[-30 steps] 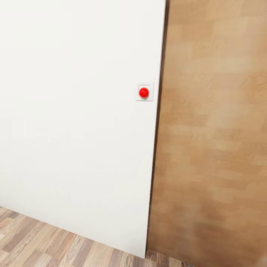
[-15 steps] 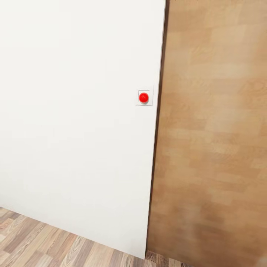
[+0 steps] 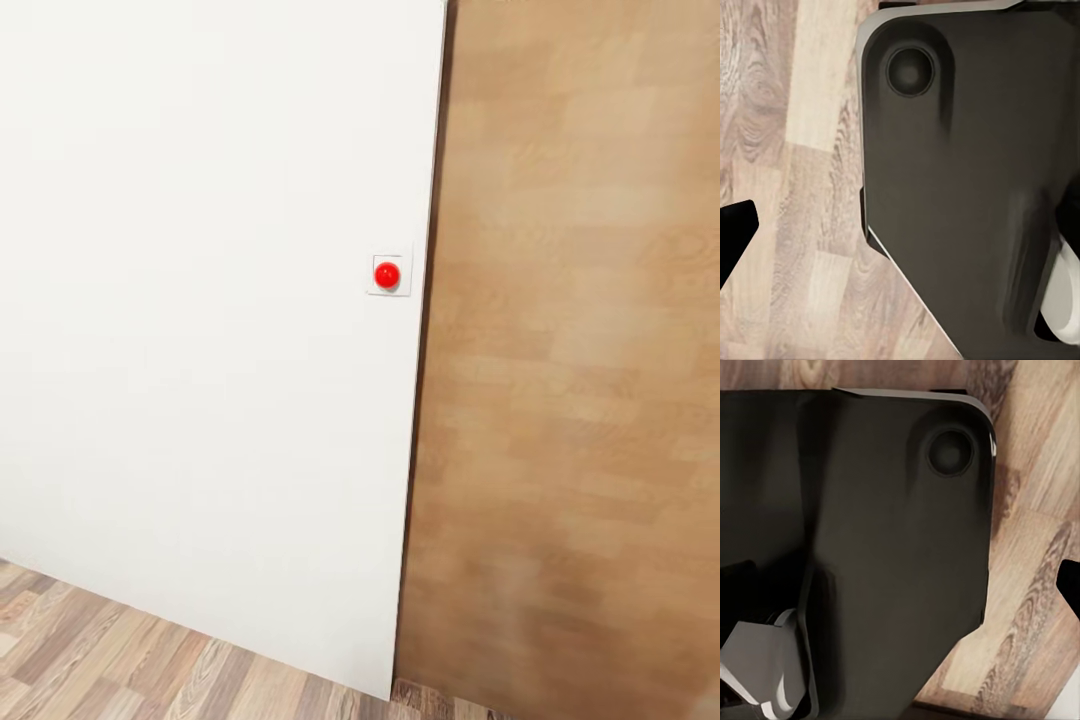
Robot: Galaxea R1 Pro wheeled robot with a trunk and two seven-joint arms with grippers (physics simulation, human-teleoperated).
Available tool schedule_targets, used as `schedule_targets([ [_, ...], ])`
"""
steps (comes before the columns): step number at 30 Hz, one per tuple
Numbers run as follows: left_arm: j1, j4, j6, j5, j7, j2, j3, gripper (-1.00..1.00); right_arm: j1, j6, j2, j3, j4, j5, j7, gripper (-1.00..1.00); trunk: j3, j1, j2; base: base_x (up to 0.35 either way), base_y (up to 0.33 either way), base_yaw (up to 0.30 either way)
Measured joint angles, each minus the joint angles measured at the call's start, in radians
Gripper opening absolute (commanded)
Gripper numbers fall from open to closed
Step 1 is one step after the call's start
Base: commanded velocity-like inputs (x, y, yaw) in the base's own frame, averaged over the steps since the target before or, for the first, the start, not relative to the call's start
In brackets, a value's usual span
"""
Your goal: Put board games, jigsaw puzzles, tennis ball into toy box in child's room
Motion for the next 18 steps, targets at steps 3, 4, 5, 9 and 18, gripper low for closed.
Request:
schedule_targets([
  [3,0.000,0.000,-0.001,0.000,0.000,0.000,0.000,1.00,0.000,-0.004,0.000,-0.001,0.000,0.000,0.000,1.00,0.009,-0.012,0.021,0.000,0.000,0.000],
  [4,0.000,0.000,-0.001,0.000,0.000,0.001,0.000,1.00,0.000,-0.005,0.000,-0.001,0.000,0.000,0.000,1.00,0.013,-0.015,0.028,0.000,0.000,0.000],
  [5,0.000,0.000,-0.001,0.000,0.000,0.001,0.000,1.00,0.000,-0.006,0.000,-0.001,0.000,0.000,0.000,1.00,0.016,-0.019,0.035,0.000,0.000,0.000],
  [9,0.000,0.000,-0.002,0.000,0.000,0.001,0.000,1.00,0.000,-0.008,0.000,0.000,0.000,0.000,0.000,1.00,0.028,-0.035,0.063,0.000,0.000,0.018],
  [18,0.000,-0.001,-0.005,0.000,0.000,0.001,0.000,1.00,0.000,-0.009,0.001,0.001,0.000,0.000,0.000,1.00,0.057,-0.069,0.126,0.000,0.000,0.200],
])
